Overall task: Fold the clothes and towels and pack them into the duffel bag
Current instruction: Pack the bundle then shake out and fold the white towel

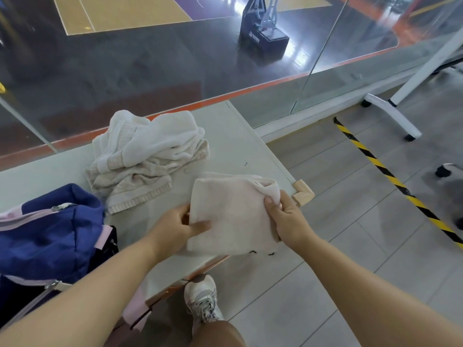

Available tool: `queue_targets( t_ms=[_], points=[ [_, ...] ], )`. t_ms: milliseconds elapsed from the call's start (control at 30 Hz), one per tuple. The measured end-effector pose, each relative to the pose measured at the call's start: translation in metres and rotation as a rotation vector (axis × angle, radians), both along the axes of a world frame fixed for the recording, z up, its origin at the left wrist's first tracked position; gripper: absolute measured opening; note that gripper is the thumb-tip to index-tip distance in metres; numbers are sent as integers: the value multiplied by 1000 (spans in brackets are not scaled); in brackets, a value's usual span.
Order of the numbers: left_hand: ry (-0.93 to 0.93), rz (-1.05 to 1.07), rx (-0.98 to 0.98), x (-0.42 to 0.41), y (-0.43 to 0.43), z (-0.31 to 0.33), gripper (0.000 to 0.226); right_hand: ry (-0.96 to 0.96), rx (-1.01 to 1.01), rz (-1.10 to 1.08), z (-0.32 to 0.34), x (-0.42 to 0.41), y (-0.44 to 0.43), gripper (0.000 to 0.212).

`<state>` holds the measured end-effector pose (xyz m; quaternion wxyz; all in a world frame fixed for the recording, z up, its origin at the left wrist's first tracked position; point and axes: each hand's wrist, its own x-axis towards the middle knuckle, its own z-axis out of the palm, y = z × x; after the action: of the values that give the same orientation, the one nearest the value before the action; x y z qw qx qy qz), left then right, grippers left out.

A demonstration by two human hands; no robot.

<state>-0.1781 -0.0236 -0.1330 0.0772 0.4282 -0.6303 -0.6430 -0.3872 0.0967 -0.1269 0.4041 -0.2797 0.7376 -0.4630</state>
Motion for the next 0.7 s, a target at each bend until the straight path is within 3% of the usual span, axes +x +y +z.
queue_targets(
  t_ms=[167, 433, 500, 567, 633, 700],
  points=[
    [-129, 107, -113, -19, -14, -14, 21, 158, 190, -37, -5, -11, -28, 33],
    [-349, 80, -302, -40, -24, -25, 32, 487, 456, -48, -19, -16, -50, 35],
    [-411, 103, -363, -43, -21, -25, 35, 633, 422, -46, -15, -10, -45, 39],
    [-463, 119, -474, -43, -15, -21, 37, 889, 248, 41, -12, -3, -35, 40],
    [-414, 119, -703, -42, -10, -22, 35, 1159, -30, 218, -19, 2, -20, 31],
    [-284, 23, -1023, -38, -8, -29, 23, 1256, -118, 415, -30, 7, 1, 36]
  ],
)
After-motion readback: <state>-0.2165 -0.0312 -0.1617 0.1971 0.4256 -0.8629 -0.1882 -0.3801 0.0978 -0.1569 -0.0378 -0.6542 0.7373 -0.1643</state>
